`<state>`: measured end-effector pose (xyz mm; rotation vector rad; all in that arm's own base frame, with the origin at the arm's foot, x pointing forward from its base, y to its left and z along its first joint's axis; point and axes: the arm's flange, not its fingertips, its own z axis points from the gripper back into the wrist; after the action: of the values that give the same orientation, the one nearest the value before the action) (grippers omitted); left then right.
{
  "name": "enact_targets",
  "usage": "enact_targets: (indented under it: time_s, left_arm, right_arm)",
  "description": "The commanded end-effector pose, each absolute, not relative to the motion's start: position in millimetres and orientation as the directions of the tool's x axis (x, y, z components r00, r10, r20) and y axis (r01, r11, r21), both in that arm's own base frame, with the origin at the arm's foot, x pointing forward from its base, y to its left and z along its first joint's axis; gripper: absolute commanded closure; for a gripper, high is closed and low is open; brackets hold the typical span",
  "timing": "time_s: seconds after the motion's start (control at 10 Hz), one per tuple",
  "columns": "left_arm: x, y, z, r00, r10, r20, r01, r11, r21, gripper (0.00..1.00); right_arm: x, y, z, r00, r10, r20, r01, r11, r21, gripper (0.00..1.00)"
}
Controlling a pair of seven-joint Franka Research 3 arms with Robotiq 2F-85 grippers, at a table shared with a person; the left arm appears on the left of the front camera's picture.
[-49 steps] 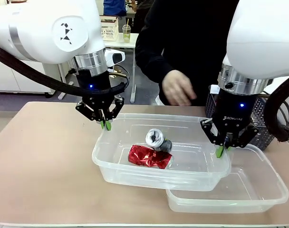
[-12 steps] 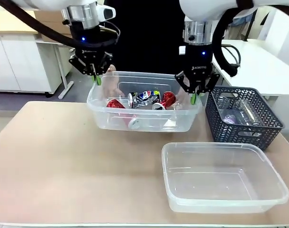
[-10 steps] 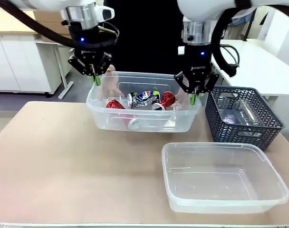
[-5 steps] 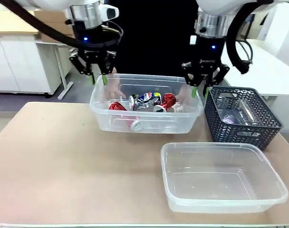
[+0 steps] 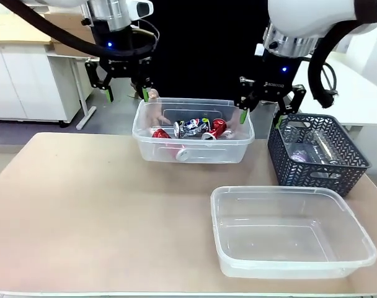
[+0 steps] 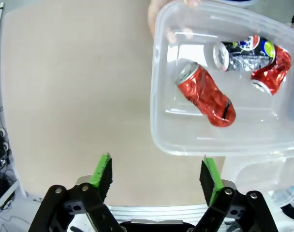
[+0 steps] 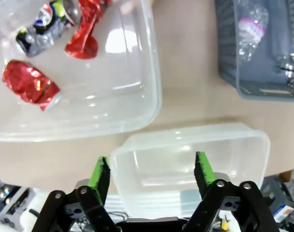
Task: Sort the waste into each basket.
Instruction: Release the Organizing box you were holding, then pick up the Organizing box on the right side of the table and lift it.
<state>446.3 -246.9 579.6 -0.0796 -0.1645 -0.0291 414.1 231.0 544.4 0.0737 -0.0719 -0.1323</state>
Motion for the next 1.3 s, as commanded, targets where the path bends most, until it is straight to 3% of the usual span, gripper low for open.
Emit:
enact_targets:
  time_s: [0.0,0.9,1.0,1.2]
  left_arm:
    - [442,-241,573,0.984,-0.031,0.176,0.045,0.996,-0.077,0.0]
    - [446,-248,576,0.987,-0.032,0.155,0.044,0.996,-0.072,0.0]
    - [425,-247,602,0.981,-0.082,0.175,0.1,0.99,-0.098,0.0]
    - [384,-303,612,0.979,-0.052,0.196,0.081,0.986,-0.146,0.0]
  right_arm:
    - [412,220,541,0.987,-0.143,0.071,0.133,0.983,0.126,0.0]
    - [415,229,543,0.988,-0.142,0.062,0.137,0.987,0.086,0.0]
    - [415,230,542,0.988,-0.143,0.058,0.138,0.987,0.084,0.01]
    - [345,152,548,0.999,-0.028,0.035,0.026,0.998,0.065,0.0]
